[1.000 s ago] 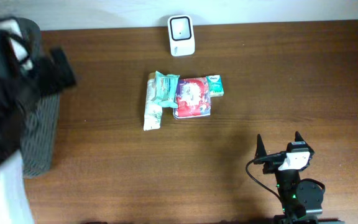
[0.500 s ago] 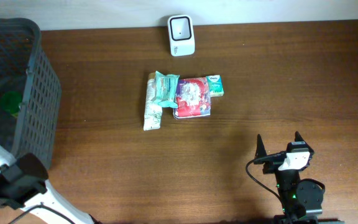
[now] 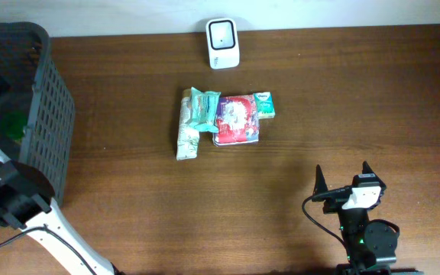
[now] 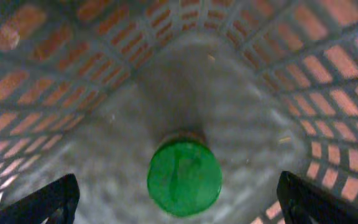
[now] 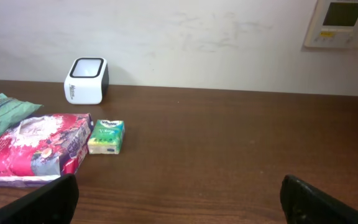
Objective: Scan the item barcode
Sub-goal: 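Move the left gripper back into the basket above the green-capped jar, then grasp the green-capped seasoning jar and lift it out with left gripper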
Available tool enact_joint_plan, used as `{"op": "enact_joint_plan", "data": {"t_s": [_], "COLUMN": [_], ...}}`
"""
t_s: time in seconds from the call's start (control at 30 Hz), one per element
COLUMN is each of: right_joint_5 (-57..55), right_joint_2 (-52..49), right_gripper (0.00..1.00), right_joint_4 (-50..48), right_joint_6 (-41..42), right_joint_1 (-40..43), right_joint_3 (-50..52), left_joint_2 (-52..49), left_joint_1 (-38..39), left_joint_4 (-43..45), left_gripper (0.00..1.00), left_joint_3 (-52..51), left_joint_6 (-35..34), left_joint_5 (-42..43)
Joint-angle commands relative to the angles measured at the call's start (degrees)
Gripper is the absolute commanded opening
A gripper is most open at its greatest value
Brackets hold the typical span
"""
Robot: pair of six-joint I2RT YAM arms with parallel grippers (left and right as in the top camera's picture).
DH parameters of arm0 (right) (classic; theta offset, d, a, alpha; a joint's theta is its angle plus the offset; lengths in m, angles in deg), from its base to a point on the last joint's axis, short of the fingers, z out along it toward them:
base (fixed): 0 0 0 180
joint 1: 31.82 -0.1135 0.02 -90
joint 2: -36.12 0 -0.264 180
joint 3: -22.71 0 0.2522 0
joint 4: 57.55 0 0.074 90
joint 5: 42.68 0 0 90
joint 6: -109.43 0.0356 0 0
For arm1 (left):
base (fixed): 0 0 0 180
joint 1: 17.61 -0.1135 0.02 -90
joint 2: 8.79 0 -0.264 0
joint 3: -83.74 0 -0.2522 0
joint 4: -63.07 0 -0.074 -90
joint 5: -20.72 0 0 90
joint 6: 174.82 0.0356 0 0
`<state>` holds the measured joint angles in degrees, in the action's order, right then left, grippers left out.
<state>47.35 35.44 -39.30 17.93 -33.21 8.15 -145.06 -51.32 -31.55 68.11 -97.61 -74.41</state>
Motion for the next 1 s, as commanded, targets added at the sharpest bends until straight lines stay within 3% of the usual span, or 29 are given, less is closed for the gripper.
{"op": "enact_joint_plan", "data": {"t_s": [0.0, 0.17, 0.5, 0.67, 0.87, 0.97], "right_joint_5": [-0.28, -0.28, -0.28, -0.28, -0.28, -0.28], "right_joint_2": [0.33, 0.33, 0.33, 0.33, 0.33, 0.33], "right_gripper": [0.99, 0.99, 0.99, 0.99, 0.99, 0.99], "right_joint_4": [0.17, 0.17, 0.17, 0.2, 0.17, 0.17], "right_joint_6": [0.44, 0.44, 0.44, 0.44, 0.44, 0.44], "right_joint_1": [-0.48, -0.48, -0.48, -0.48, -0.48, -0.48], "right_joint_3": [0.48, 0.48, 0.48, 0.48, 0.48, 0.48], "left_joint_2": [-2.54, -7.13, -6.73, -1.11, 7.41, 11.61], "left_joint_1": [0.04, 0.07, 0.04, 0.04, 0.07, 0.44], "left_joint_4": [1.68, 1.33, -5.03, -11.52, -15.87, -15.87], "left_gripper": [0.99, 0.99, 0.97, 0.96, 0.89, 0.97], "left_joint_3": [0.94, 0.92, 2.95, 10.88, 11.34, 11.26], "left_joint_6": [1.14, 1.11, 1.11, 1.09, 1.14, 3.26], "left_joint_5": [-0.68, -0.61, -0.68, 1.36, 5.44, 10.32]}}
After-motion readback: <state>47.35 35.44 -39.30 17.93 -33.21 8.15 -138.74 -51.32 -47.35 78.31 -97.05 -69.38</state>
